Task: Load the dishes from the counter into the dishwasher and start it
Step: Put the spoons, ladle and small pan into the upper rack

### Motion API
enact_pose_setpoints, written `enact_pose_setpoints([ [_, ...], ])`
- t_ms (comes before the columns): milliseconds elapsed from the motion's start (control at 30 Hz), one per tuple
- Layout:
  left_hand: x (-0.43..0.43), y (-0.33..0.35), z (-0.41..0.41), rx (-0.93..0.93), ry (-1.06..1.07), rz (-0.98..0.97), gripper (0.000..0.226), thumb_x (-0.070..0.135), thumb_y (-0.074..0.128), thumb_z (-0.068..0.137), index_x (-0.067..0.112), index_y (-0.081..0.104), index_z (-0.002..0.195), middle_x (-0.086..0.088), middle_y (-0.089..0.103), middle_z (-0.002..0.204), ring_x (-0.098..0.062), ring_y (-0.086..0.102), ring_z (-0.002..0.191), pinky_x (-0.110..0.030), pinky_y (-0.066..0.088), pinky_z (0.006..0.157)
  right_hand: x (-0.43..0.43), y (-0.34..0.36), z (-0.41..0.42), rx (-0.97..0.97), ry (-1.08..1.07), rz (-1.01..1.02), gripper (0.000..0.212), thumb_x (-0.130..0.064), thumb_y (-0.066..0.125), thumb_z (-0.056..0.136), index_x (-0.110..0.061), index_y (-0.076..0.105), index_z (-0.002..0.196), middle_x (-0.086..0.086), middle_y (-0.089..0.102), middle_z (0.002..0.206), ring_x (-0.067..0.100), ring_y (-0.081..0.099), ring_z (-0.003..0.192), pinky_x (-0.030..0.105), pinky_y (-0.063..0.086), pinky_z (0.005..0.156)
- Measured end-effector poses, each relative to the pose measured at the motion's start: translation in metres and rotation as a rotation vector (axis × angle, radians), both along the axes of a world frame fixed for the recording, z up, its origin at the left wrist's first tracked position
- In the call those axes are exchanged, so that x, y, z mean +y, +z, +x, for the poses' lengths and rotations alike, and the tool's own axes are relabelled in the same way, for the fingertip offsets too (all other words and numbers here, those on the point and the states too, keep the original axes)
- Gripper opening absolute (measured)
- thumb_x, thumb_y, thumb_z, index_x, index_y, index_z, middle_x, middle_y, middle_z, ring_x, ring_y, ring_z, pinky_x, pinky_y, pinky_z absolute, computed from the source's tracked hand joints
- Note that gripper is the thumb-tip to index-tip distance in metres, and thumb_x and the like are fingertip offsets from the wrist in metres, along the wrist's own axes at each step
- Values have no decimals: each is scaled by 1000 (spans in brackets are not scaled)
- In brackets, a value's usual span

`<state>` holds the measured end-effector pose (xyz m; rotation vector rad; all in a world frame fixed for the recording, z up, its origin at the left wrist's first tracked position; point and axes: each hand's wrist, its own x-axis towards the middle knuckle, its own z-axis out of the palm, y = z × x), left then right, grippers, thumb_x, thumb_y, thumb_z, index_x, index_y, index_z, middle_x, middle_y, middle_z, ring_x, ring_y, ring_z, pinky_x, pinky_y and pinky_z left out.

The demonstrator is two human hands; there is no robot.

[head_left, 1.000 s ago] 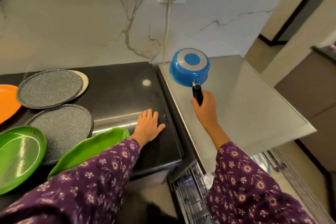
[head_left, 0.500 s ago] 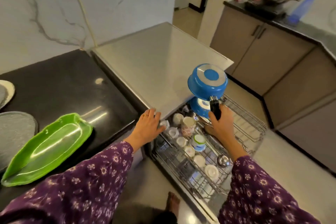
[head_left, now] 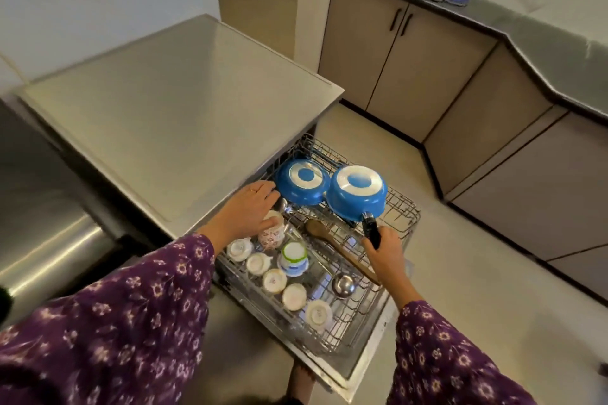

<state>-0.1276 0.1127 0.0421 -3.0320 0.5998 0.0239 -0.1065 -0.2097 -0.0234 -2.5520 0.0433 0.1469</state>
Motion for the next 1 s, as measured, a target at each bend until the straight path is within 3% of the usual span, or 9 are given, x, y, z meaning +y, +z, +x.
enact_pose_setpoints([
  [100,-6,-7,35,-3,-65,83,53,46,70,76,5,64,108,-16,64,112,-31,62,103,-39,51,89,-11,-22,21,61,1,-7,22,-27,60,89,-11,52,102,1,48,95,14,45,83,26,36,74],
  [267,-5,-15,78,23,-180,93,53,51,41,84,9,63,107,-11,63,111,-28,58,104,-39,40,100,-17,-55,53,133,40,36,16,-27,59,89,-17,49,96,-2,48,92,13,49,78,23,35,65],
  [333,-5,-21,89,19,-200,90,51,52,44,83,11,62,108,-8,62,111,-25,56,104,-36,33,102,-19,-71,64,157,53,27,17,-28,58,90,-18,50,101,-3,47,94,10,47,79,22,34,63],
  [467,2,-43,103,-12,-241,40,47,51,52,82,13,63,108,-5,63,112,-23,56,106,-36,34,107,-20,-105,84,182,75,0,27,-25,57,91,-13,50,114,-4,45,99,9,44,82,21,33,73],
  [733,5,-37,124,-6,-270,1,40,51,49,82,18,62,98,1,64,102,-18,57,98,-33,35,105,-33,-142,103,172,129,-15,23,-23,55,92,-10,50,109,0,47,100,13,45,87,24,36,75],
  [1000,11,-45,126,28,-297,-6,40,53,47,82,22,64,101,4,62,109,-15,55,106,-32,31,109,-42,-159,119,229,35,-33,32,-16,62,86,-7,55,116,9,56,109,21,52,96,31,43,84],
])
